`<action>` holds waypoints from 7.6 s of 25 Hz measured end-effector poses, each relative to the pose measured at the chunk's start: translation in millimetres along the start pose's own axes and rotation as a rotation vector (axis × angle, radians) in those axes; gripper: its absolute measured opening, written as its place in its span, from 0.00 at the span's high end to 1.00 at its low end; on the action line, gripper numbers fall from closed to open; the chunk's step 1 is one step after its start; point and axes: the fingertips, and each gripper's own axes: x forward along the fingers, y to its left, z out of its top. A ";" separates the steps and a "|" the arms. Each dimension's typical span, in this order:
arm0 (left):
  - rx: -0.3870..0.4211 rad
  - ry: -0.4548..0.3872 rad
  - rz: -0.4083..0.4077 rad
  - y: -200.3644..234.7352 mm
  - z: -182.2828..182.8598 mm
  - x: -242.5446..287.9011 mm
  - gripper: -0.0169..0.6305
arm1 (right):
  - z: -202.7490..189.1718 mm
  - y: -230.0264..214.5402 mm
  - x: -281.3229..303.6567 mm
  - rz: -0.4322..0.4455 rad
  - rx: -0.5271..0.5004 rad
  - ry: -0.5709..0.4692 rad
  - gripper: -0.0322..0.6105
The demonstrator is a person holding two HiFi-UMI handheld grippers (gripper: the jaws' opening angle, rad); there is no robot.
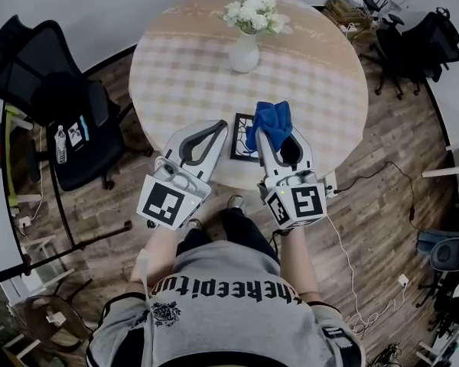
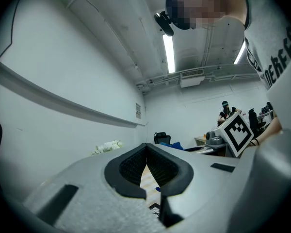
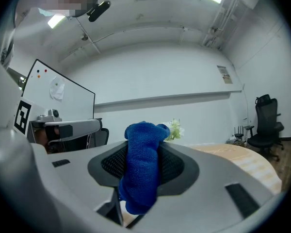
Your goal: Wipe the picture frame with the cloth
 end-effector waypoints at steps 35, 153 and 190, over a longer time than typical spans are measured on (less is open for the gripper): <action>-0.107 0.186 0.244 42.6 -74.3 16.8 0.95 | -197.5 -25.5 88.5 0.165 0.148 0.520 0.71; -0.107 0.167 0.102 4.0 -57.3 -26.9 0.95 | -252.2 -50.0 -12.5 -0.182 0.028 0.829 0.72; -0.043 0.080 -0.050 -11.8 -23.8 -36.7 0.95 | -125.7 -26.8 -26.4 -0.211 0.077 0.353 0.72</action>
